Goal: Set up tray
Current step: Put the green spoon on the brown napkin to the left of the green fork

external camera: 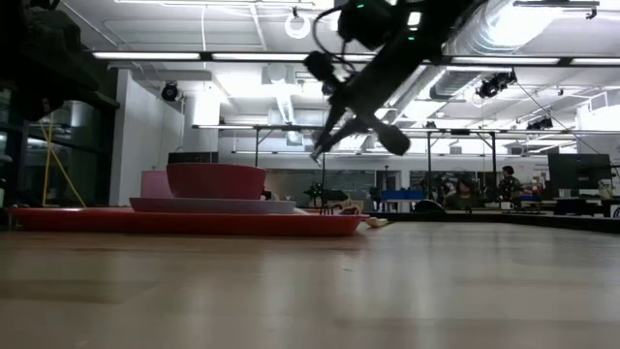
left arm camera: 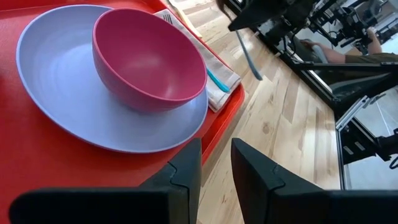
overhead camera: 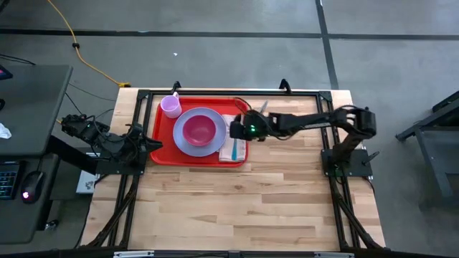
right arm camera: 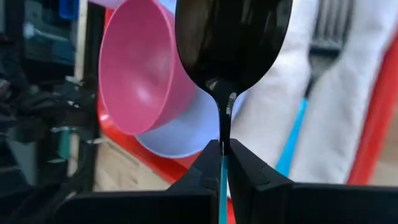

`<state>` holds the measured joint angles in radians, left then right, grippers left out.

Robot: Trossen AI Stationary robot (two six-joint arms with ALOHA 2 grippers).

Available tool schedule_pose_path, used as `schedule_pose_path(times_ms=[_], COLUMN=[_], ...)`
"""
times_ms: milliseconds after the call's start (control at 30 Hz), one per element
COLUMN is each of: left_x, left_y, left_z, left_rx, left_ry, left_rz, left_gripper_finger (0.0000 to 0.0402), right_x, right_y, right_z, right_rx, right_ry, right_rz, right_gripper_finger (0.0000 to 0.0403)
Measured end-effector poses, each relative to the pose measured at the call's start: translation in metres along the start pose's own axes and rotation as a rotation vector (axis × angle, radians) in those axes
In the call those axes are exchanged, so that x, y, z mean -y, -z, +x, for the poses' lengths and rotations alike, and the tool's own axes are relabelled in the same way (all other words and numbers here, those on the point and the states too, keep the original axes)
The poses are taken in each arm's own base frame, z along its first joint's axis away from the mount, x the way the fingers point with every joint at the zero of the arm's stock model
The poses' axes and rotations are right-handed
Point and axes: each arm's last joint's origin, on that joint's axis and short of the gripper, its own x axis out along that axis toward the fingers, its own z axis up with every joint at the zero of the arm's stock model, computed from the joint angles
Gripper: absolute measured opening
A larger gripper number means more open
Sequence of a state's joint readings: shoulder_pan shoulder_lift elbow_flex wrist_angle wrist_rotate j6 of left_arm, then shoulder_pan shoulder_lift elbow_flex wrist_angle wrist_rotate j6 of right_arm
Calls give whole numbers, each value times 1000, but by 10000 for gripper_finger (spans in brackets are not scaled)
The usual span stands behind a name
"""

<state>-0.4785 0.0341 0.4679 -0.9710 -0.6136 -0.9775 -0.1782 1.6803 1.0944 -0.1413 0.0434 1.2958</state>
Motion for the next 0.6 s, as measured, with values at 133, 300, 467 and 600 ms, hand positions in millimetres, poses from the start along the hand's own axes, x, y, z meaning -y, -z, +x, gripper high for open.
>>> schedule_pose_path(times_ms=[133, 300, 467, 600], left_x=[0, 0, 0, 0], left_y=[0, 0, 0, 0], left_z=[0, 0, 0, 0], left_rx=[0, 0, 0, 0], left_ry=[0, 0, 0, 0], left_rz=[-1, 0, 0, 0], left_gripper_finger=[117, 117, 117, 117], right_x=[-14, -21, -16, -16], right_y=[-15, -35, -41, -41], right_z=[14, 22, 23, 23], right_rx=[-26, -37, -62, -62], right_ry=[83, 98, 123, 125], right_rz=[-57, -56, 11, 51], right_gripper_finger=[0, 0, 0, 0])
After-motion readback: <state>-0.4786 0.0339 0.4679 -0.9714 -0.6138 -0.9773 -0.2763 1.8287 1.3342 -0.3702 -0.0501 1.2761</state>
